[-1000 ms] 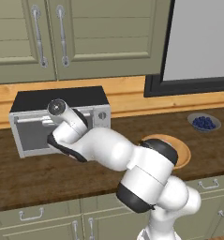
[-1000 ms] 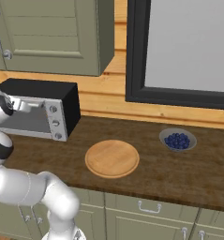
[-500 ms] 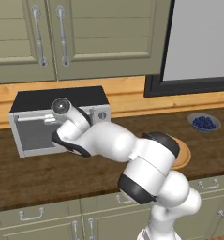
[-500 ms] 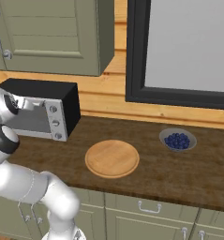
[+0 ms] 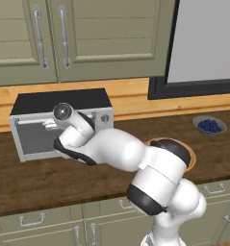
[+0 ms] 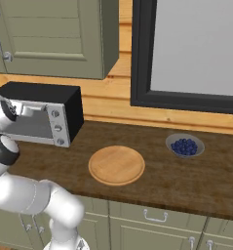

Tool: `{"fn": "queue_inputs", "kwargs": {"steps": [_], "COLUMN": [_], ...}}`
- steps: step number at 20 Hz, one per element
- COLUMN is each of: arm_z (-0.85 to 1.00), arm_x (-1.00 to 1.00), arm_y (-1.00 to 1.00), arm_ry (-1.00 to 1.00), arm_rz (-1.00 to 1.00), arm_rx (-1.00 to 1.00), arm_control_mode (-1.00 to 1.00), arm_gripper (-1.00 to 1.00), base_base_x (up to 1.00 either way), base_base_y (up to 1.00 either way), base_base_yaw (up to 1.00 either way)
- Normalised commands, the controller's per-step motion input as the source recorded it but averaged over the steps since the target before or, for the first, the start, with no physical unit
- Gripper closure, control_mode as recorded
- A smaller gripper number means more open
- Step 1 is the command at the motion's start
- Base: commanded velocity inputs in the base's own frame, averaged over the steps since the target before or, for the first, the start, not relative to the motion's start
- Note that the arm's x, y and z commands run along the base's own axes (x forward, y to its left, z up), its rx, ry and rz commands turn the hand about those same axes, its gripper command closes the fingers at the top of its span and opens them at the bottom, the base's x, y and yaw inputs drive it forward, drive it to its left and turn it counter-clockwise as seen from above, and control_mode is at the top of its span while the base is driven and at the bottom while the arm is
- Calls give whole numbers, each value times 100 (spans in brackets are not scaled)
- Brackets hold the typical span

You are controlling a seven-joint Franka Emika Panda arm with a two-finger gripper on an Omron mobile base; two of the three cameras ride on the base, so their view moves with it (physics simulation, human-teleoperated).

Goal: Pick up the kebab skewer and baguette bread, and place them inside the toaster oven. Close the toaster oven door and start by setting the timer.

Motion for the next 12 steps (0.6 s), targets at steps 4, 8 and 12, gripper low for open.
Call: {"fn": "queue_inputs", "kwargs": {"steps": [4, 8, 12], "arm_z": [0, 3, 1], "arm_x": [-74, -63, -49], "arm_y": [0, -10, -43], "arm_ry": [-2, -7, -7], "arm_rz": [0, 0, 0], "arm_rx": [0, 0, 0], "arm_control_mode": [-100, -100, -100], "arm_gripper": [-100, -100, -100], "base_base_x": [0, 0, 0], "base_base_y": [0, 0, 0], "base_base_yaw": [0, 0, 0]}}
